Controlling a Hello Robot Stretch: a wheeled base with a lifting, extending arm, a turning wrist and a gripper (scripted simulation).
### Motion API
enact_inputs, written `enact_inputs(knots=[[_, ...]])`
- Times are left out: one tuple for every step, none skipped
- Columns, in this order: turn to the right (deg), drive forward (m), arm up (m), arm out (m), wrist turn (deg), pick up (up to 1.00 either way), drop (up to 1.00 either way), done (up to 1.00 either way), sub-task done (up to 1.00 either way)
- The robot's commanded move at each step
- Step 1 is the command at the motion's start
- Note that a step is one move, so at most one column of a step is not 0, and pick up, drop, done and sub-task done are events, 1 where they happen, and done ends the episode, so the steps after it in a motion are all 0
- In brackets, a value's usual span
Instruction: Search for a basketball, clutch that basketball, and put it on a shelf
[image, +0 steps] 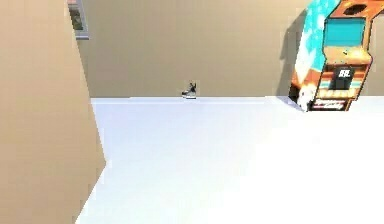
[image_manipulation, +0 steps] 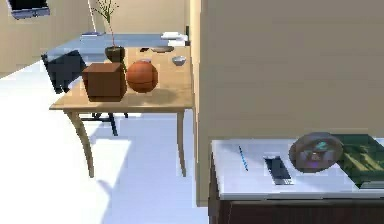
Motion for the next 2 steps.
enact_inputs(knots=[[45.0,0.00,0.00,0.00,0.0,0.00,0.00,0.00,0.00],[9.0,0.00,0.00,0.00,0.0,0.00,0.00,0.00,0.00]])
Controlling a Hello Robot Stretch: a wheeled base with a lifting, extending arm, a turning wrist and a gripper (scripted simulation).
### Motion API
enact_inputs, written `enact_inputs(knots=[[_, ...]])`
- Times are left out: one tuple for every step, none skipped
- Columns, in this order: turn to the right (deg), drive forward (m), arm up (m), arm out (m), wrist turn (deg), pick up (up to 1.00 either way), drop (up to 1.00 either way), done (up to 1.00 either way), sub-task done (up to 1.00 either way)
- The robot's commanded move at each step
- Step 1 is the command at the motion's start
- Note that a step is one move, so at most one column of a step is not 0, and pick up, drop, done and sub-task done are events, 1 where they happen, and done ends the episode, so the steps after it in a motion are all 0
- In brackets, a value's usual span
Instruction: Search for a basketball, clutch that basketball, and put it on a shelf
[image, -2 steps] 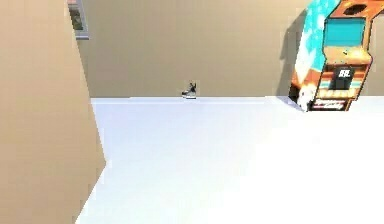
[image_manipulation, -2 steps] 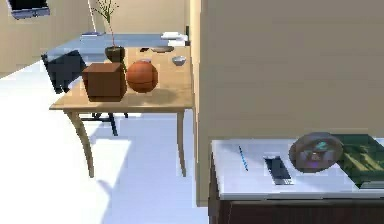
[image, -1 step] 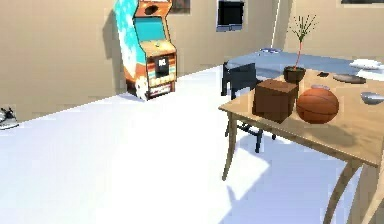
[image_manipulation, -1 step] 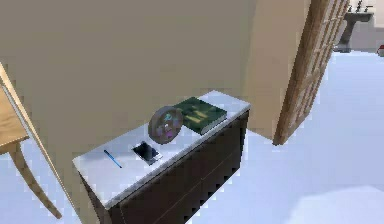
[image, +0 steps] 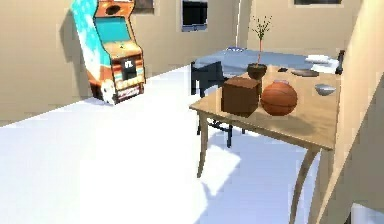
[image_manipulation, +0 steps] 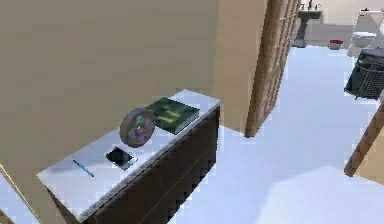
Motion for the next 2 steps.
enact_inputs(knots=[[0.0,0.65,0.00,0.00,0.0,0.00,0.00,0.00,0.00],[-45.0,0.00,0.00,0.00,0.0,0.00,0.00,0.00,0.00]])
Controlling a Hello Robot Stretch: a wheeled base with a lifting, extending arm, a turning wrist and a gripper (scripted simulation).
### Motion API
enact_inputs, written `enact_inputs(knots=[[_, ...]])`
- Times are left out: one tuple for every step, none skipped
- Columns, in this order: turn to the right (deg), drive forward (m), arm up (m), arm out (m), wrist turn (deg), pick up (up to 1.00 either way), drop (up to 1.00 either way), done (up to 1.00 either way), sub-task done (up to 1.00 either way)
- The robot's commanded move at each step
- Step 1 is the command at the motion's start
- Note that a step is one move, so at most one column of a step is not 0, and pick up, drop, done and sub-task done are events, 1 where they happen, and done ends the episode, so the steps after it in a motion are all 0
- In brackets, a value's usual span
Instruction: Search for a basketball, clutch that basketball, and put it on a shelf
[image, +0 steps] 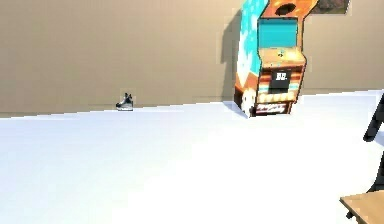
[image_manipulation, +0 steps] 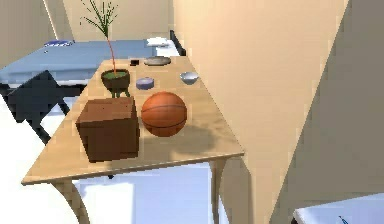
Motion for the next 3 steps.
enact_inputs(knots=[[0.0,0.00,0.50,0.00,0.0,0.00,0.00,0.00,0.00],[0.0,0.00,0.38,0.00,0.0,0.00,0.00,0.00,0.00],[0.0,0.00,0.00,0.50,0.0,0.00,0.00,0.00,0.00]])
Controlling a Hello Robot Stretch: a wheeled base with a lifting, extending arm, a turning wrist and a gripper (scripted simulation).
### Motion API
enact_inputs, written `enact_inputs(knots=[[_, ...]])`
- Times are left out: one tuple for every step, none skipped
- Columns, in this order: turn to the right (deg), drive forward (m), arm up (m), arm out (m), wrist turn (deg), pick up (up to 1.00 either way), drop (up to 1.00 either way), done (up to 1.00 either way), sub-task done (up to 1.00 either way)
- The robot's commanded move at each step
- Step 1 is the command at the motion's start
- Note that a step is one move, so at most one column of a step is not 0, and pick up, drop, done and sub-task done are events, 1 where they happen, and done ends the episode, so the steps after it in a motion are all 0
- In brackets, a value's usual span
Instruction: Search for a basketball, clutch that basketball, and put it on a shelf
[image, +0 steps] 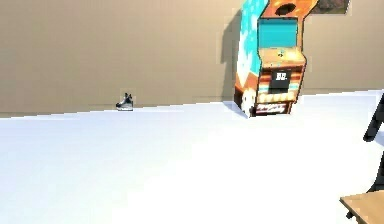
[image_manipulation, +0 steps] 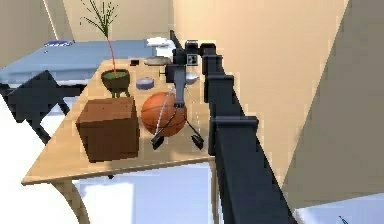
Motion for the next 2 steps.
enact_inputs(knots=[[0.0,0.00,0.00,0.00,45.0,0.00,0.00,0.00,0.00],[0.0,0.00,0.00,0.00,45.0,0.00,0.00,0.00,0.00]])
